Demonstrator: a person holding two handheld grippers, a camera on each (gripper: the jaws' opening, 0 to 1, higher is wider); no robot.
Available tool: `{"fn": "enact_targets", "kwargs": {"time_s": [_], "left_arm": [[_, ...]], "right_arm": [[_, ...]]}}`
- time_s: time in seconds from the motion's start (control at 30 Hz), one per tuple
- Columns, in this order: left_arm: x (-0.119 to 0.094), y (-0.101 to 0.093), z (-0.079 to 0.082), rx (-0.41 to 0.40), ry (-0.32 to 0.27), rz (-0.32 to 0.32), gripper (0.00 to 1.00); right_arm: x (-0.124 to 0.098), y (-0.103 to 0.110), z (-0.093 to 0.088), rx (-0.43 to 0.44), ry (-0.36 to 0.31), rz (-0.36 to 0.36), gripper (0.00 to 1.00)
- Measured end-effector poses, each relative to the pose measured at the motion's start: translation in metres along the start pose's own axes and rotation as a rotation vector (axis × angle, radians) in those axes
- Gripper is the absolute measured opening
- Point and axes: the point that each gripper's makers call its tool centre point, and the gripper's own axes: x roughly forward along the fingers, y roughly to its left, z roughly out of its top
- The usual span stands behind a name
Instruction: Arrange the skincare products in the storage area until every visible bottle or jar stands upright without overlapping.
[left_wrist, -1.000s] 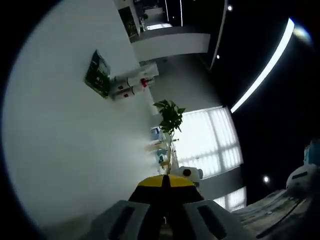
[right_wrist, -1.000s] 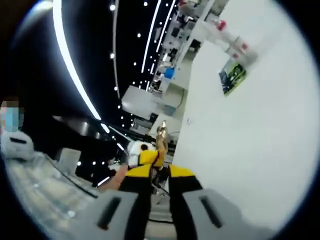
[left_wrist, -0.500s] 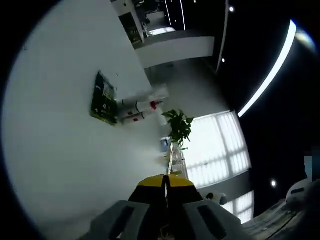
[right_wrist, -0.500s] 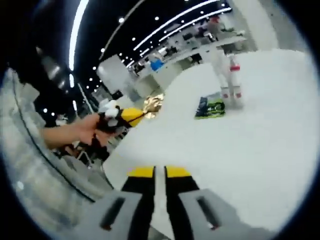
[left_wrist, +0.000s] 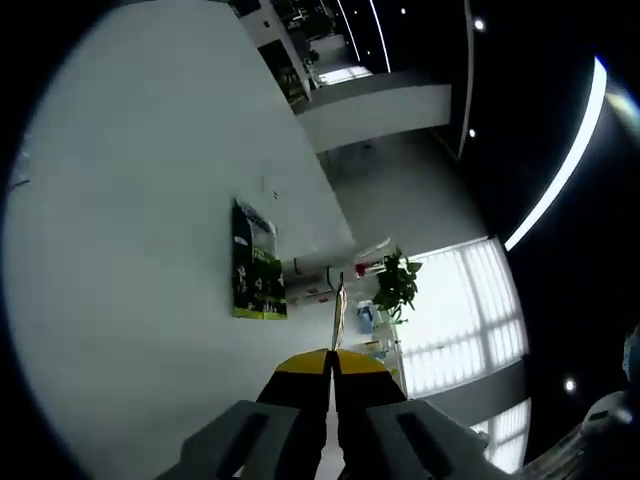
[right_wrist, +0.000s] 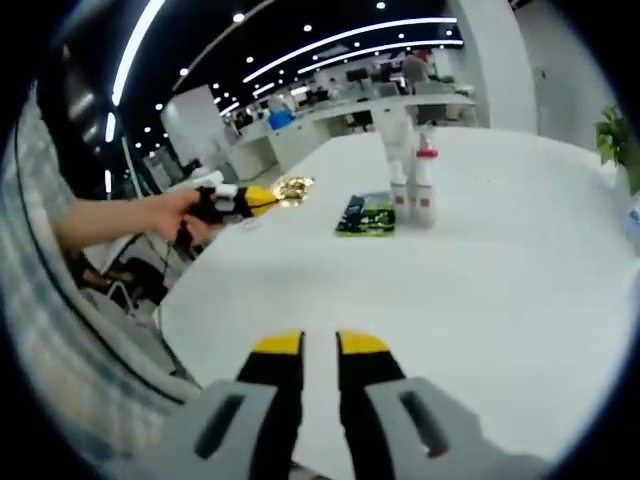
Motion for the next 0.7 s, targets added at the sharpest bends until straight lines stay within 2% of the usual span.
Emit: {"fn": "enact_targets", "kwargs": {"time_s": [0.17, 0.37, 0.53, 0.7], "left_arm": [[0.012, -0.003, 0.014, -0.002, -0.019, 0.024, 0.00], [0.023, 0.014, 0.047, -0.004, -0.035, 0.058, 0.00], [0.034, 0.028, 0.070, -0.014, -0.044, 0.080, 0.00], [0.044, 0.041, 0.084, -0.027, -0.040, 0.103, 0.00]], "right_arm": [[0.002, -0.007, 0.005, 0.077, -0.018, 0.004, 0.15], [0.007, -0.013, 0.011, 0.037, -0.012, -0.007, 0.17], [0.013, -0.019, 0.007, 0.067, 0.001, -0.014, 0.18], [0.019, -0.023, 0.006, 0.090, 0.016, -0.018, 0.19]]}}
